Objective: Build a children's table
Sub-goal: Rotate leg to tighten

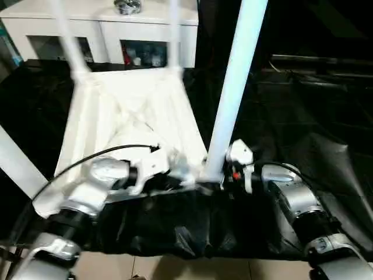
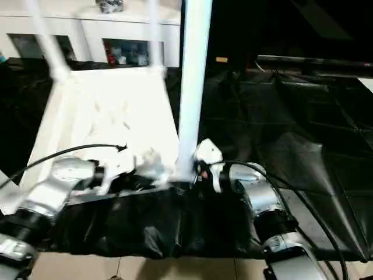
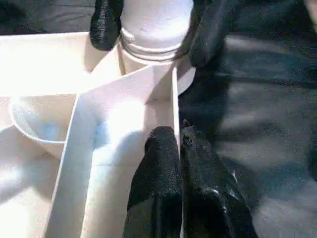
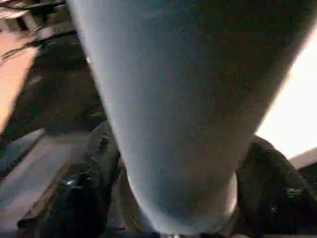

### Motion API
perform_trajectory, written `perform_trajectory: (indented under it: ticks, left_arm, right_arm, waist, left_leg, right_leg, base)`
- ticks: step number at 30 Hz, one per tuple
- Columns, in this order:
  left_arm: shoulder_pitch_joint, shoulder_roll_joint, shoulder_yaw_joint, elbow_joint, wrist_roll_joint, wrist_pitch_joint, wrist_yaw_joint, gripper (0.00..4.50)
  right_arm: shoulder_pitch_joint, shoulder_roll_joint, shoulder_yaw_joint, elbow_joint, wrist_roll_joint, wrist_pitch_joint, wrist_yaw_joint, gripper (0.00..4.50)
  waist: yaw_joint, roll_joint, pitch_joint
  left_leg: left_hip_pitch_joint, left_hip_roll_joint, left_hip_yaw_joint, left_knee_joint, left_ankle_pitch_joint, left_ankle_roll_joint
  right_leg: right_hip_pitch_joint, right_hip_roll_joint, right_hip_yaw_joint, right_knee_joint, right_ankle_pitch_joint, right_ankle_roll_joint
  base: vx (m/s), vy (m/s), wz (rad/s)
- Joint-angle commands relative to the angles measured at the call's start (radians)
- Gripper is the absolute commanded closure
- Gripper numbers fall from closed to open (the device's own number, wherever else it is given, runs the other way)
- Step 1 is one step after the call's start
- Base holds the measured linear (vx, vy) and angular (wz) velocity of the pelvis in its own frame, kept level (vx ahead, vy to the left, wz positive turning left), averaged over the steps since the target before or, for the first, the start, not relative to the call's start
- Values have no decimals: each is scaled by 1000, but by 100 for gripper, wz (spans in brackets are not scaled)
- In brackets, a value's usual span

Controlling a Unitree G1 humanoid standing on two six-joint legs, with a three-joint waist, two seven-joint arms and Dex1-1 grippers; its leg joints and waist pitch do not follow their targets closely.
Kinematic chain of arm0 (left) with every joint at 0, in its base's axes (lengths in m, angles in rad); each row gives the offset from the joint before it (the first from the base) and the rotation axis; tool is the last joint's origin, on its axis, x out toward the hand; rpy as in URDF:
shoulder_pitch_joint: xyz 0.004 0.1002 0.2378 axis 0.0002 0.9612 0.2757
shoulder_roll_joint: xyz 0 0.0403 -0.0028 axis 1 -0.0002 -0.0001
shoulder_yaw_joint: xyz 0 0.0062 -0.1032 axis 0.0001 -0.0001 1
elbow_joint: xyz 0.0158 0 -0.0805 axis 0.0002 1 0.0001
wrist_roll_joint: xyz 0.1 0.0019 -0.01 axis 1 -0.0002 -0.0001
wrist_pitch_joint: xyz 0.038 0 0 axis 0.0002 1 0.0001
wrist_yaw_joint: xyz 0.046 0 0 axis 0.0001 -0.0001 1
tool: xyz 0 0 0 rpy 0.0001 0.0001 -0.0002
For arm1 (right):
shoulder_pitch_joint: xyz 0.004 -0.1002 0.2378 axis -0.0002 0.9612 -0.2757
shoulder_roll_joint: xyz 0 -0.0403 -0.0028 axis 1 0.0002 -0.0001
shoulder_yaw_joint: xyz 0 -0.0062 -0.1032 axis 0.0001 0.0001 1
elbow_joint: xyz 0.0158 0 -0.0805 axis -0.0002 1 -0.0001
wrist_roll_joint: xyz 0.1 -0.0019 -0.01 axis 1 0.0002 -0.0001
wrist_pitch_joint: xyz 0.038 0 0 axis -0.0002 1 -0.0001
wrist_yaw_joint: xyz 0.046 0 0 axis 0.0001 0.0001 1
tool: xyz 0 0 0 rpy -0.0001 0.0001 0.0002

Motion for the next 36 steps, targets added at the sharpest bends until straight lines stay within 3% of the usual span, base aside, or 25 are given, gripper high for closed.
perform_trajectory:
  ticks: [1, 9, 11, 17, 19, 21, 23, 24, 26, 28, 30, 31, 36]
  left_arm:
    - [-11, -11, -42, 22, 7, -13, -26, 450]
    - [-38, -6, -34, 53, 4, -19, -44, 450]
    - [-37, -8, -34, 53, 2, -21, -43, 450]
    - [-27, -47, -19, 59, 29, -24, 73, 450]
    - [-27, -55, -20, 60, 42, -20, 103, 450]
    - [-28, -94, -20, 57, 65, 18, 187, 450]
    - [-30, -148, -18, 49, 69, 60, 260, 450]
    - [-32, -203, -23, 43, 70, 88, 312, 450]
    - [-36, -240, -27, 46, 76, 101, 349, 450]
    - [-41, -273, -33, 51, 82, 111, 379, 450]
    - [-48, -314, -48, 56, 96, 123, 410, 450]
    - [-48, -319, -51, 55, 102, 124, 414, 450]
    - [-45, -299, -50, 42, 108, 117, 397, 450]
  right_arm:
    - [2, 8, 56, 8, -2, 24, 65, 141]
    - [-1, 7, 73, 12, -4, 33, 113, 182]
    - [3, 11, 68, 10, -2, 34, 103, 187]
    - [22, 55, 7, 29, -31, 18, -111, 188]
    - [25, 66, -5, 36, -41, 10, -165, 188]
    - [33, 107, -37, 45, -54, 18, -312, 188]
    - [41, 149, -55, 45, -69, 51, -436, 189]
    - [45, 187, -49, 42, -101, 60, -538, 189]
    - [40, 217, -50, 48, -114, 68, -604, 189]
    - [33, 250, -57, 54, -114, 67, -654, 189]
    - [31, 294, -59, 46, -105, 46, -685, 189]
    - [33, 301, -62, 42, -100, 47, -691, 133]
    - [36, 283, -62, 29, -91, 48, -668, 108]
  waist:
    - [1, 2, -41]
    - [12, -1, -47]
    - [15, 4, -47]
    - [11, 0, -39]
    - [7, 0, -33]
    - [-2, 0, -30]
    - [-8, 0, -30]
    - [-16, 7, -28]
    - [-23, 4, -29]
    - [-28, 2, -31]
    - [-28, 2, -30]
    - [-28, 3, -30]
    - [-25, 8, -33]
  left_leg:
    - [13, 27, 4, -65, -264, 41]
    - [8, 25, 4, -59, -184, 49]
    - [8, 24, 5, -58, -180, 51]
    - [12, 24, 3, -66, -258, 21]
    - [16, 21, -2, -71, -322, -1]
    - [19, 21, -7, -76, -350, -18]
    - [19, 19, -9, -77, -363, -21]
    - [20, 18, -13, -77, -383, -29]
    - [17, 14, -16, -77, -400, -26]
    - [15, 14, -16, -78, -396, -20]
    - [20, 12, -13, -74, -404, -6]
    - [19, 12, -14, -75, -403, -3]
    - [10, 15, -12, -78, -374, 5]
  right_leg:
    - [37, -48, 32, -64, -192, -233]
    - [44, -49, 31, -51, -85, -242]
    - [43, -49, 31, -50, -76, -246]
    - [38, -51, 34, -66, -210, -216]
    - [33, -54, 35, -81, -362, -171]
    - [25, -54, 36, -90, -441, -138]
    - [24, -54, 35, -94, -475, -124]
    - [19, -53, 33, -99, -517, -109]
    - [20, -53, 30, -104, -551, -90]
    - [20, -53, 30, -107, -541, -84]
    - [11, -51, 31, -113, -546, -84]
    - [12, -52, 31, -112, -544, -84]
    - [18, -50, 34, -104, -449, -105]
  base:
    - [0, 0, 0]
    - [0, 0, 0]
    - [0, 0, 0]
    - [0, 0, 0]
    - [0, 0, 0]
    - [-32, -6, -1]
    - [0, 0, 0]
    - [0, 0, 0]
    - [0, 0, 0]
    - [0, 0, 0]
    - [0, 0, 0]
    - [0, 0, 0]
    - [0, 0, 0]
